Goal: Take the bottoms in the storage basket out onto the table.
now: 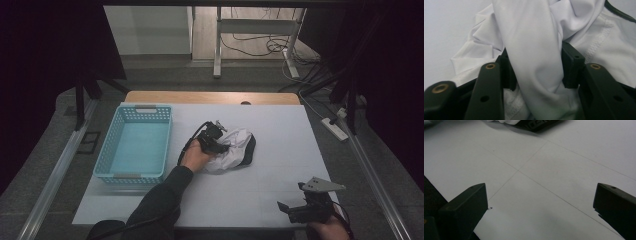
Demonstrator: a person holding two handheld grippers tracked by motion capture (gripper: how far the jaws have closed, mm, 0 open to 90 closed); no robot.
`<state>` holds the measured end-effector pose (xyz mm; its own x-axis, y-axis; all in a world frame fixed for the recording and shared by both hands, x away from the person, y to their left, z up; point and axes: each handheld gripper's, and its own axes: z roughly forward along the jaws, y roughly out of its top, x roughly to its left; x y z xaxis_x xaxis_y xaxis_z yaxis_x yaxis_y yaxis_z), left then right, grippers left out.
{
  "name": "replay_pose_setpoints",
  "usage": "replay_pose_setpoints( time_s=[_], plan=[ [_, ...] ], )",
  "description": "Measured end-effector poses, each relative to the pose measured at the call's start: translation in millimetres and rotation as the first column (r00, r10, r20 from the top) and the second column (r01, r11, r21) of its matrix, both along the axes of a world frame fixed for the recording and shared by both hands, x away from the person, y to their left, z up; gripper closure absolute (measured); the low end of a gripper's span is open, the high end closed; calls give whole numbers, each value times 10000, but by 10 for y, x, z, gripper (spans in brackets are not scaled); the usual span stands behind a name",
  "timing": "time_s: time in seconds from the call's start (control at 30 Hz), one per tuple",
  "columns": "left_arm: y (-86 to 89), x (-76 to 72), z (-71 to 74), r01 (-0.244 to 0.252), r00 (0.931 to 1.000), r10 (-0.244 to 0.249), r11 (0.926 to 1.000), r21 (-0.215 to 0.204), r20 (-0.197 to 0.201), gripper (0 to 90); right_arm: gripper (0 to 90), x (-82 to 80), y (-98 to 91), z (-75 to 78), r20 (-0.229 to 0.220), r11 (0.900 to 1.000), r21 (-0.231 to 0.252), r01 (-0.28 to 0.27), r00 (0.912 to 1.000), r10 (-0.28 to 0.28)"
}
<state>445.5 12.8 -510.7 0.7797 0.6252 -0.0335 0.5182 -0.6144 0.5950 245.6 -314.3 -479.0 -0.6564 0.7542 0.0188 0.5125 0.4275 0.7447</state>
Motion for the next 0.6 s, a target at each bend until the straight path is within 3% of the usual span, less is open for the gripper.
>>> replay_pose_setpoints(
  time_s=[0.6],
  plan=[
    [-1, 0, 39, -245, 9993, 242, 9997, 84, 288, 346, 0, 1, 4, -3, -7, 10000, -54, -84, 10000, 84]
  ],
)
